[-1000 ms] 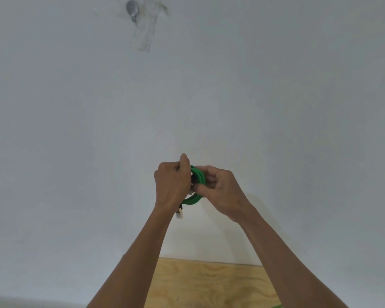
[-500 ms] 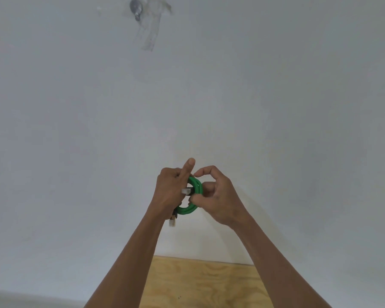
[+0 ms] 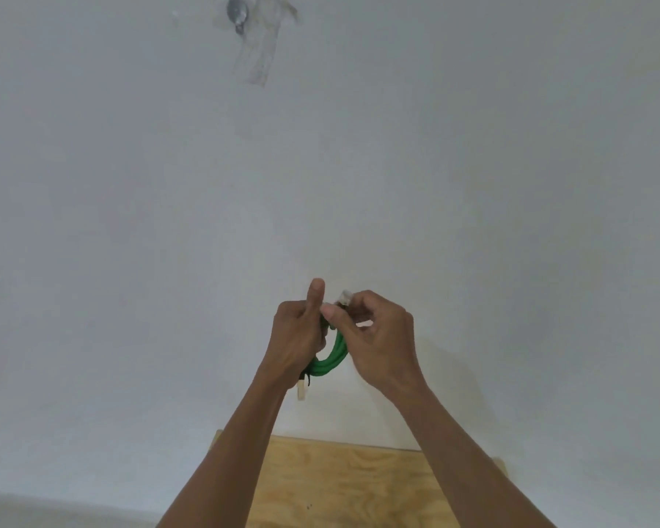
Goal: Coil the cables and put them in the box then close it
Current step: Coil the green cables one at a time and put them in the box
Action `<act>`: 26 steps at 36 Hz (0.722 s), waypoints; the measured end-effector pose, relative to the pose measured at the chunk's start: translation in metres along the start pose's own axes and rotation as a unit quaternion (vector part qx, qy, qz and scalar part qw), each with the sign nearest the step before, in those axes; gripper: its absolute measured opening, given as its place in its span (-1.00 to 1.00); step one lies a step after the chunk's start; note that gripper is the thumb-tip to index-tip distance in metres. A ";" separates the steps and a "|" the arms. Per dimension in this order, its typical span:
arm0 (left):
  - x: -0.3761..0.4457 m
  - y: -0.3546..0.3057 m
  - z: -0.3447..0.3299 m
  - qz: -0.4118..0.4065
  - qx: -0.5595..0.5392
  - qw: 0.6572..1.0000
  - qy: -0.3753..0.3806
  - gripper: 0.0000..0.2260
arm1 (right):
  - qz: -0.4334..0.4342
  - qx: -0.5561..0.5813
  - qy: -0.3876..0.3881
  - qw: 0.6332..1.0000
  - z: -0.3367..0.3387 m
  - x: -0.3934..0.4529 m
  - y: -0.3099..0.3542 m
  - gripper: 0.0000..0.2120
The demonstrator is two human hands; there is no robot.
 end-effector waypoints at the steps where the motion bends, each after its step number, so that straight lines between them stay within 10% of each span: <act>1: -0.001 0.000 -0.001 -0.008 0.001 1.000 -0.009 -0.38 | -0.031 0.028 -0.012 0.999 0.002 0.000 -0.007 -0.73; 7: -0.010 0.015 -0.001 -0.007 0.082 0.996 -0.042 -0.38 | -0.177 0.133 -0.052 0.974 -0.002 -0.014 -0.054 -0.65; 18: -0.031 0.045 -0.009 0.003 0.183 0.980 -0.078 -0.38 | 0.176 -0.210 -0.049 0.961 -0.002 -0.051 -0.044 -0.84; 26: -0.065 0.047 -0.037 0.024 0.157 0.978 -0.132 -0.41 | -0.112 0.057 -0.009 0.992 0.019 -0.061 -0.101 -0.69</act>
Point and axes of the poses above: each hand's wrist, its own x-axis towards the middle knuckle, its own z-axis out of the back of the hand, y = z × x, the point moved 10 cm from there along x, towards the middle knuckle, and after that the axes turned 6 degrees about -z, right-handed, at the moved point
